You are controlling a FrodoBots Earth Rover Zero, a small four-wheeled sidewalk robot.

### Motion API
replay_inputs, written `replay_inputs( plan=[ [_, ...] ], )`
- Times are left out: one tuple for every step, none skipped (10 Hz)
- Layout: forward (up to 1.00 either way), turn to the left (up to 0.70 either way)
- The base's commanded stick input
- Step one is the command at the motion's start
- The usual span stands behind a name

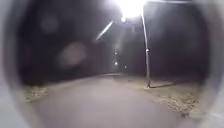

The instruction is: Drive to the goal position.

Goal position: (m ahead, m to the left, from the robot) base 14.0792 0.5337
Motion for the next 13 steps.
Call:
replay_inputs(
  plan=[
    [0.85,0.0],
    [0.85,0.0],
    [0.85,0.26],
    [0.85,0.3],
    [0.85,0.0],
    [0.85,0.0],
    [0.85,0.0],
    [0.85,0.0],
    [0.85,0.0],
    [0.85,0.0],
    [0.85,0.0],
    [0.85,0.0],
    [0.85,0.0]
  ],
)
